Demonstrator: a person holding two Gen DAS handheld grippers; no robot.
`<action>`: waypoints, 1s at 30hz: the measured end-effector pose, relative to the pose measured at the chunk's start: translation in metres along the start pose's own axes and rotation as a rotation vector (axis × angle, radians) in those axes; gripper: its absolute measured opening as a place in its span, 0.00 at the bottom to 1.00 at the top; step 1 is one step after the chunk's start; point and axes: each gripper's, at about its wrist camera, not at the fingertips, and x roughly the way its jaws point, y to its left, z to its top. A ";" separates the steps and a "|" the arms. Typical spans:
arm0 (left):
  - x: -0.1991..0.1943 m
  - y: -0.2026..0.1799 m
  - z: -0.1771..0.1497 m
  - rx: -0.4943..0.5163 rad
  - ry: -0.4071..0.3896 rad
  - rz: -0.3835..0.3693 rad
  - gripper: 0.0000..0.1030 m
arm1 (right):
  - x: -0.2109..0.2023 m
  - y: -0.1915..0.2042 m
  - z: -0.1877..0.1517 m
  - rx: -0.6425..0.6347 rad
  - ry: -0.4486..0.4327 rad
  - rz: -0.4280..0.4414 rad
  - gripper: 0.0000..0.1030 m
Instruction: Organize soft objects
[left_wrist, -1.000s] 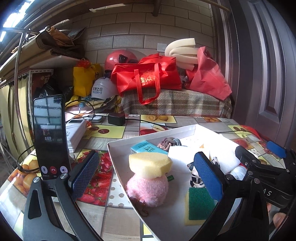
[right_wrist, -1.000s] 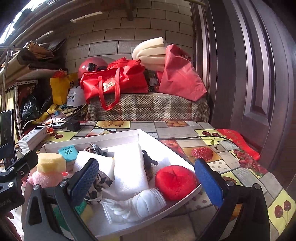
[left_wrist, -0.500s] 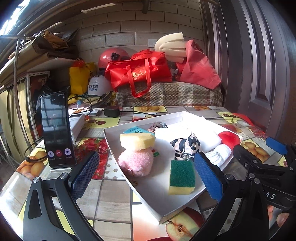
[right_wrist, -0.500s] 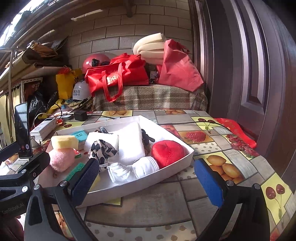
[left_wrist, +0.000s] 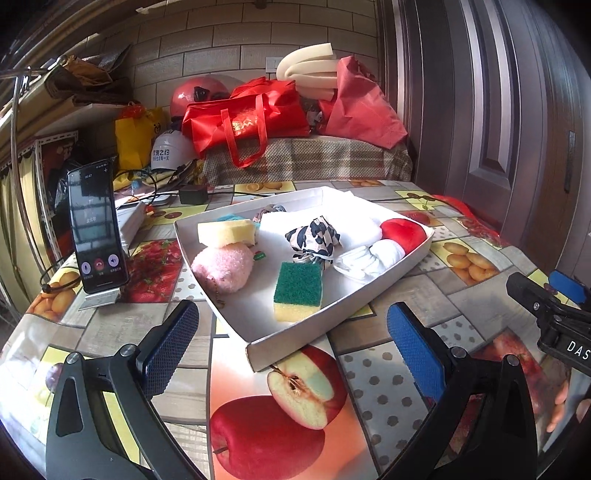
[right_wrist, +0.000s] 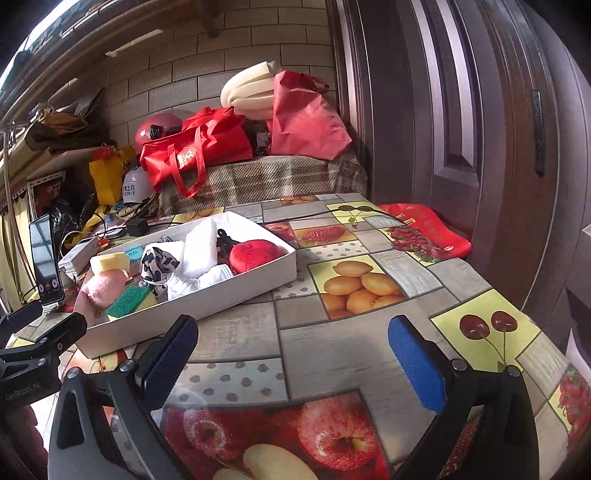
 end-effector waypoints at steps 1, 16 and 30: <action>-0.001 -0.003 -0.001 0.004 0.007 -0.012 1.00 | -0.005 -0.007 -0.001 0.014 -0.005 -0.010 1.00; -0.011 -0.048 -0.011 0.095 0.071 -0.034 1.00 | -0.028 -0.058 -0.009 0.134 0.028 -0.157 1.00; -0.003 -0.047 -0.014 0.088 0.104 -0.002 1.00 | -0.025 -0.043 -0.010 0.055 0.054 -0.160 1.00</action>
